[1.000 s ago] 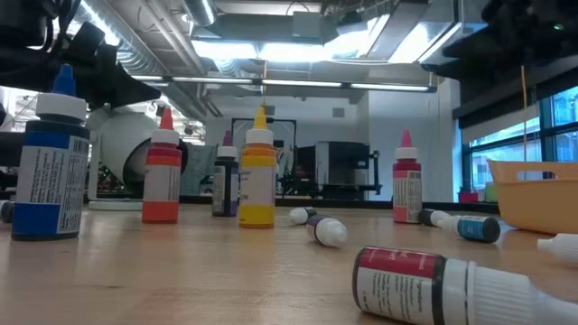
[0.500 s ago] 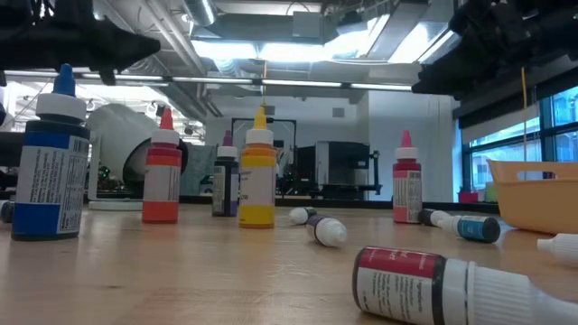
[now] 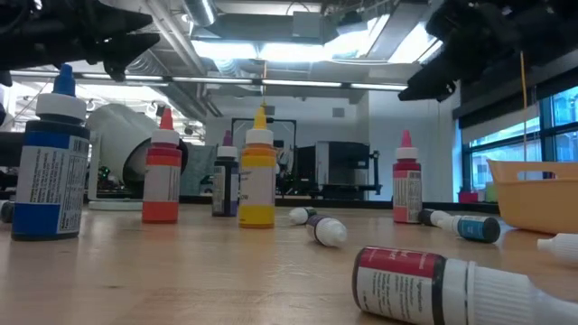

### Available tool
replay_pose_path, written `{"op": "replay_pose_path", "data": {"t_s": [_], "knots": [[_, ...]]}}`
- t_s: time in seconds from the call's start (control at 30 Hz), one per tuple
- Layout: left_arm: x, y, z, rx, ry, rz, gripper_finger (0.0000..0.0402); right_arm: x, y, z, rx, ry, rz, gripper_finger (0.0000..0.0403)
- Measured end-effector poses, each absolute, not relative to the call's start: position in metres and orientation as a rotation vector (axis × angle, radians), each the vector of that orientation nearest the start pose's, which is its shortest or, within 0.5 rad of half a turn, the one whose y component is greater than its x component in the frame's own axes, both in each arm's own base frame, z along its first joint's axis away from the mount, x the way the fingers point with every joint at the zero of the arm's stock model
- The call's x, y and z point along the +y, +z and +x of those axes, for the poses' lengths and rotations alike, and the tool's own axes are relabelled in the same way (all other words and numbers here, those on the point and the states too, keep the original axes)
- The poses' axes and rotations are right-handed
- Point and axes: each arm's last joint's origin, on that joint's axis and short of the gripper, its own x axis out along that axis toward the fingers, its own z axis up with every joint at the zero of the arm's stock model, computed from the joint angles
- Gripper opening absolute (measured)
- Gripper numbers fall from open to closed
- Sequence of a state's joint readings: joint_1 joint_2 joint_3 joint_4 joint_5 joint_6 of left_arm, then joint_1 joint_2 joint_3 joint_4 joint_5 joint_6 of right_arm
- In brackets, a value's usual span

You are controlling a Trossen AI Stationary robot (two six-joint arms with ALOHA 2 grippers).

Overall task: Pick & Place food coloring
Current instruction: Put the large pink food coloring bottle into the yellow bin

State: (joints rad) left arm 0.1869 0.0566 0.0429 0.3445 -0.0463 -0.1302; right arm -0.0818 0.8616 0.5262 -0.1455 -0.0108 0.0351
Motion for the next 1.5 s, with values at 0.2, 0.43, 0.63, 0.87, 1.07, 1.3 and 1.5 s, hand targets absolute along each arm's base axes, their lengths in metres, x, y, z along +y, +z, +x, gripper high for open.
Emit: {"op": "replay_pose_path", "data": {"t_s": [0.2,0.43,0.63,0.87,1.07,1.3,1.5], "knots": [[0.013,0.209,0.093,-0.363,0.035,-0.183,0.0231,-0.014,0.248,0.206,0.722,0.011,0.030,0.0229],[0.001,0.198,0.108,-0.212,-0.073,-0.165,0.0229,-0.016,0.244,0.229,0.864,0.016,0.038,0.0229],[-0.007,0.199,0.123,-0.131,-0.036,-0.126,0.0232,-0.017,0.231,0.242,0.975,0.020,0.049,0.0229],[-0.027,0.224,0.145,-0.069,-0.106,-0.048,0.0229,-0.018,0.214,0.251,1.049,0.035,0.063,0.0229],[-0.041,0.240,0.169,-0.014,-0.064,0.010,0.0231,-0.018,0.204,0.258,1.074,0.035,0.065,0.0229],[-0.049,0.243,0.175,0.005,-0.097,0.007,0.0230,-0.019,0.197,0.261,1.103,0.005,0.045,0.0175],[-0.049,0.243,0.174,0.002,-0.099,0.023,0.0230,-0.019,0.199,0.261,1.091,0.005,0.042,0.0122]]}}
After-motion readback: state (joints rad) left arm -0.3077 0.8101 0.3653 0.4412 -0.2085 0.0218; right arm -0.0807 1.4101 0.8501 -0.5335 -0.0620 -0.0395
